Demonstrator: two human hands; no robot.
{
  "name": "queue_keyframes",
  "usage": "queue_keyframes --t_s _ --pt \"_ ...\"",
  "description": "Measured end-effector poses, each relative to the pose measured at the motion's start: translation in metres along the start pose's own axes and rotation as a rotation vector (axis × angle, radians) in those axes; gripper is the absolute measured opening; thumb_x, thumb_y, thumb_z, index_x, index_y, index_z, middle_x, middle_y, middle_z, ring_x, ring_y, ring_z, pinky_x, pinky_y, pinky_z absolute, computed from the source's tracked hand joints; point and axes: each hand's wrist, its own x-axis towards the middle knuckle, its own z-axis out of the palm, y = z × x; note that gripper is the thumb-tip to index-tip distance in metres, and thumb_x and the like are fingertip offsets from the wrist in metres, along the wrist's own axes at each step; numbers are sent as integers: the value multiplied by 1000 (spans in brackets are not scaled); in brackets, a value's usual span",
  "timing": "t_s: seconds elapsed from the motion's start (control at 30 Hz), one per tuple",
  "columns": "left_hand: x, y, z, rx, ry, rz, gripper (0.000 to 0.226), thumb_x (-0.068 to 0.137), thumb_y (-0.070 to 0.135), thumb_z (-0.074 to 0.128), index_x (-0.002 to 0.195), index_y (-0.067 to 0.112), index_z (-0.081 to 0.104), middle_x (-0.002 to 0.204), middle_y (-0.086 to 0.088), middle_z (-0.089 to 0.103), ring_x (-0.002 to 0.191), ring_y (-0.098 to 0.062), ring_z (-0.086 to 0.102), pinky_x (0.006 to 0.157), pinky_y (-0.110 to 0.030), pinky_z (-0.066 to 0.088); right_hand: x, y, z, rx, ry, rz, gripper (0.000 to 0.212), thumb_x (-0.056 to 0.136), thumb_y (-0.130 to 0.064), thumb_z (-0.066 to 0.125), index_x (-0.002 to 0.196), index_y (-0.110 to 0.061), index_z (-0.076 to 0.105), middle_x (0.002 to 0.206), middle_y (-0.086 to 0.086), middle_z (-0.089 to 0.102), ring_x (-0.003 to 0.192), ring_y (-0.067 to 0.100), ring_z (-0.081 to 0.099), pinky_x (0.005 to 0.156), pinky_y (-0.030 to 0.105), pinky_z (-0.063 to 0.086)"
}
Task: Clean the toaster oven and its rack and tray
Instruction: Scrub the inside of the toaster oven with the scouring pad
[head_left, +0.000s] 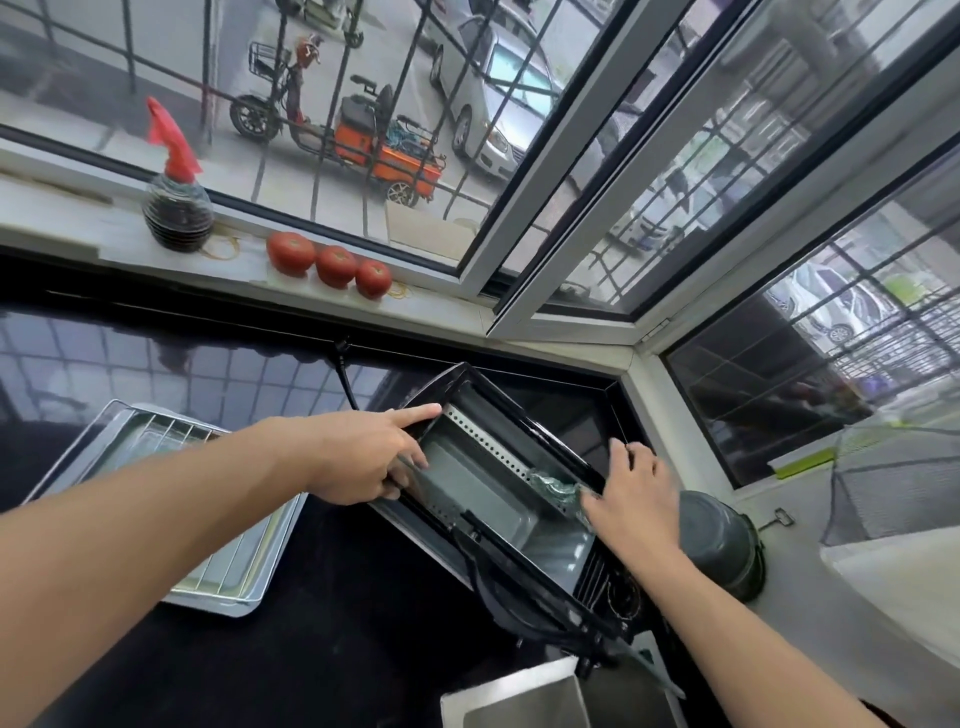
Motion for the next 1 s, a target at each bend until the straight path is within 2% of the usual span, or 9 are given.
queue_keyframes --t_s 0.1,0.2,0.33,0.43,0.57,0.67,0.87,0.93,1.0 --pt "3 0 0 23 -1 17 33 106 32 53 136 34 67 157 27 39 150 1 -29 126 -25 14 14 -28 -5 -8 102 -140 63 82 -53 64 133 -19 49 131 5 51 116 27 46 90 37 49" --pt "4 0 -2 42 -4 24 34 106 32 52 137 34 67 160 24 36 151 0 -29 120 -18 4 35 -61 -11 -3 189 -235 63 83 -63 61 125 -16 54 119 4 56 105 25 51 84 36 50" --pt "4 1 0 28 -1 14 34 106 32 53 137 35 67 161 22 35 150 2 -29 116 -15 1 44 -71 -14 -81 174 -289 60 85 -67 52 115 -15 58 107 3 60 98 24 52 78 36 48" --pt "2 1 0 3 13 5 33 105 33 54 135 36 68 163 23 32 149 4 -31 120 -19 9 24 -35 -2 -87 75 -211 54 85 -61 53 116 -17 58 110 1 61 103 24 52 81 35 49" --pt "1 3 -2 -21 1 7 33 105 28 55 133 35 69 164 25 27 149 5 -30 123 -23 13 10 1 3 -25 -4 -73 59 81 -57 59 125 -18 54 123 2 59 114 26 49 91 38 48" --pt "2 5 -5 -32 1 14 32 105 25 56 133 32 70 163 28 25 150 5 -27 122 -21 16 23 -26 -5 -48 61 -185 63 80 -54 62 130 -17 52 123 4 59 112 27 50 91 38 48" --pt "0 7 -1 5 20 9 31 105 31 56 132 29 71 159 23 37 150 3 -27 121 -18 15 71 -126 -25 37 153 -336 56 79 -55 58 117 -14 58 109 7 63 103 30 52 87 42 45" --pt "-1 8 0 -10 22 -2 30 105 31 56 131 28 71 158 21 39 151 3 -27 118 -16 11 77 -131 -26 11 167 -387 53 80 -55 58 113 -13 59 104 7 64 100 30 53 88 43 44" --pt "-2 8 0 -19 23 -9 30 105 30 56 130 29 72 157 21 40 151 4 -26 121 -19 15 73 -114 -25 -28 164 -410 55 81 -57 54 113 -13 60 103 7 65 100 31 53 88 43 45"
